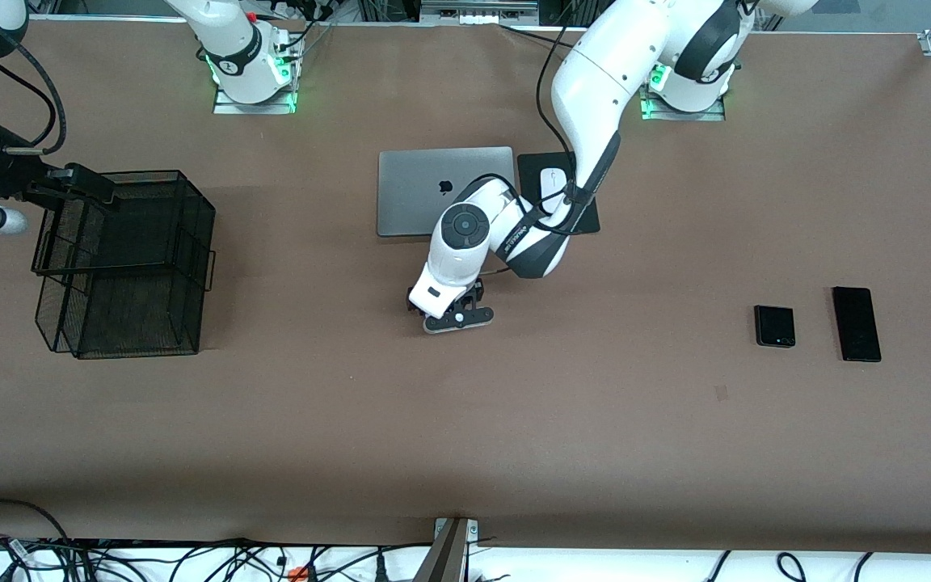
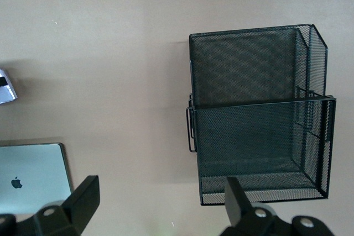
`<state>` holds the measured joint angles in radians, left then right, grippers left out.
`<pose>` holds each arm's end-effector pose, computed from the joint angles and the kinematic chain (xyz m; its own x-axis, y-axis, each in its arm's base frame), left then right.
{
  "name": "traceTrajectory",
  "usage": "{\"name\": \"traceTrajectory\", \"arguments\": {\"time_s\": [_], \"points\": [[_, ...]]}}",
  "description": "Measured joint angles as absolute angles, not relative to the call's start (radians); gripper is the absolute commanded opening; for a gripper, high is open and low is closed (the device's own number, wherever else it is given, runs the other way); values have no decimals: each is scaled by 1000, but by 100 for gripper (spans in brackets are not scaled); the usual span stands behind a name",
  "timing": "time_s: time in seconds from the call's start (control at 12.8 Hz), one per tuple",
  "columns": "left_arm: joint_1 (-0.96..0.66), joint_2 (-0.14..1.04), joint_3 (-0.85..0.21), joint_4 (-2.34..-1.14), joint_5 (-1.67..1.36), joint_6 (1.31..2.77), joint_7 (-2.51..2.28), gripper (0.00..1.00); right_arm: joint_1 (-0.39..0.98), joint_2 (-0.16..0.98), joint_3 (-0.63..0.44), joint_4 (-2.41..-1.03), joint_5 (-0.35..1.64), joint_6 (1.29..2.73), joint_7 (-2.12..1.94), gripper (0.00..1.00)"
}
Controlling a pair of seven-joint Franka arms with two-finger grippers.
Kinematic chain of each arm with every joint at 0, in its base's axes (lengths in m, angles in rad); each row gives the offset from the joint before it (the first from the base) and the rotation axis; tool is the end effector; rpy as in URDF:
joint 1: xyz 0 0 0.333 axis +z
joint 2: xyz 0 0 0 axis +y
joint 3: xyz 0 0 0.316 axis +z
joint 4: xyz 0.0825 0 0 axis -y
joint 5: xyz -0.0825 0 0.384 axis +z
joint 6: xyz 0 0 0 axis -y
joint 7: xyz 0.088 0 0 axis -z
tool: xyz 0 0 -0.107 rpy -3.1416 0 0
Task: Place phones with both arms
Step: 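Lower the white phone onto the table and open the left gripper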
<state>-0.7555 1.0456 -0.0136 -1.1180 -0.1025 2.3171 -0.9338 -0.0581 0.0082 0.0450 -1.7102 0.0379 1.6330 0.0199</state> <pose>0.5635 -0.5432 0.1818 0.9719 0.2350 0.0111 0.2294 -0.9570 0.1773 0.5556 -0.0035 0.5594 0.9957 -0.0353 -0.0861 -0.0385 -0.9986 -0.0361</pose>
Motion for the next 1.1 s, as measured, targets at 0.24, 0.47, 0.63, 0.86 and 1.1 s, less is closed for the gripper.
{"name": "traceTrajectory", "arguments": {"time_s": [0.24,0.47,0.63,0.86,1.1], "points": [[-755,1045,-8,-1104,-96,2317,-934,100,-58,11,45,-1710,38,1633,20,100],[-730,1019,22,-1089,-94,2297,-929,100,-58,11,45,-1710,38,1633,19,100],[-662,943,37,-1088,-93,2186,-873,100,-58,14,45,-1710,38,1633,16,100],[-515,772,43,-1108,-89,1970,-729,100,-51,28,51,-1710,38,1633,14,100],[-350,611,48,-1196,-85,1830,-519,100,37,74,70,-1711,39,1641,15,100]]}}
